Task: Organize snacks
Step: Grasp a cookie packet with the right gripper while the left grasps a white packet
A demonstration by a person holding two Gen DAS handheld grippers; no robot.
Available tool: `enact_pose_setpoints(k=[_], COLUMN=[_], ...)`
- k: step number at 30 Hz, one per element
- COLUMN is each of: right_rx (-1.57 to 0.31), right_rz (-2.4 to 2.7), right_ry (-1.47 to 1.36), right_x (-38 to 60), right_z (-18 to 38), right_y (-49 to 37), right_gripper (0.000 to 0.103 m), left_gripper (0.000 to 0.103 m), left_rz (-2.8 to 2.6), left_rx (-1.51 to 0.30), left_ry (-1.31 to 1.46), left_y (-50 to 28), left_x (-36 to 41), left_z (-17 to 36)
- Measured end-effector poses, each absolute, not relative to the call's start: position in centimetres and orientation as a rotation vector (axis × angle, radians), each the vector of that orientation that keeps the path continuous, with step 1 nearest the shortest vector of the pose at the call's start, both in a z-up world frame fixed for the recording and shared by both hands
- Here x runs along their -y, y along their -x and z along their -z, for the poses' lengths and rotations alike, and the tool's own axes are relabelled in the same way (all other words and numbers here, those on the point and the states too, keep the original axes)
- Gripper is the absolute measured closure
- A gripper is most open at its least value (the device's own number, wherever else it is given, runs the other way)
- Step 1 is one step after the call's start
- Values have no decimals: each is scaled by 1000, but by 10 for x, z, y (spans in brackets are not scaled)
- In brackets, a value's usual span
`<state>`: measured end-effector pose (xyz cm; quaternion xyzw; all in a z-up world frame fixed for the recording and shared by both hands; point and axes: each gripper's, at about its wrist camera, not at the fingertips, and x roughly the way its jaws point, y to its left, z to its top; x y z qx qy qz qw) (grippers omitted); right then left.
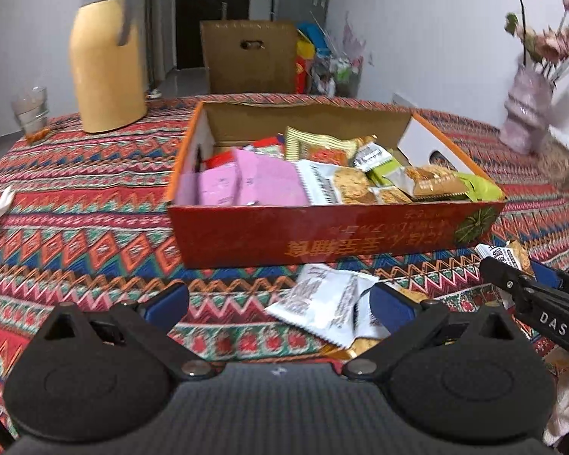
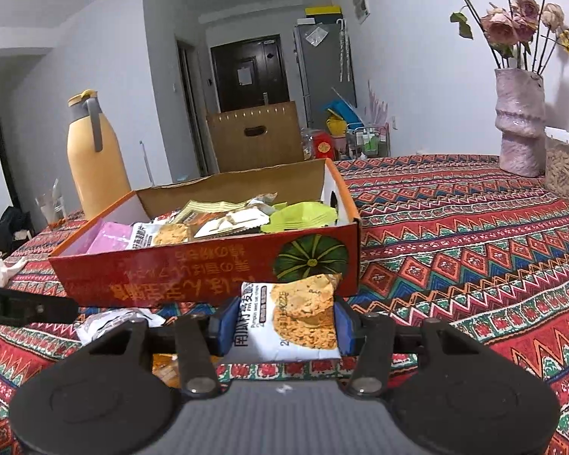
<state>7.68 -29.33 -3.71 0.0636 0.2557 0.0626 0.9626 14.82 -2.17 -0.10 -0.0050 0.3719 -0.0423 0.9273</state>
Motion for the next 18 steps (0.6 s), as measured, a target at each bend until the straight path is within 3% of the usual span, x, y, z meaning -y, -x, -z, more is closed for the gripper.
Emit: enact_pose_setpoints(k=[9, 12, 14, 18], right_rx=[-509, -508, -508, -505], right_rz=[-128, -129, -130, -131], right_ry=[-131, -131, -130, -127], right_x=[292, 293, 292, 291], right_z=[39, 40, 40, 41], right_y=[-75, -75, -75, -75], right_gripper=[52, 52, 52, 52], left_gripper=[0, 7, 17, 49], left_rz=[128, 143, 155, 210], left_rx=[-858, -857, -856, -857], left_ry=[11, 13, 25, 57], left_y=[-182, -185, -185, -185], left_x=[41, 44, 43, 41], left_z=[30, 34, 35, 35])
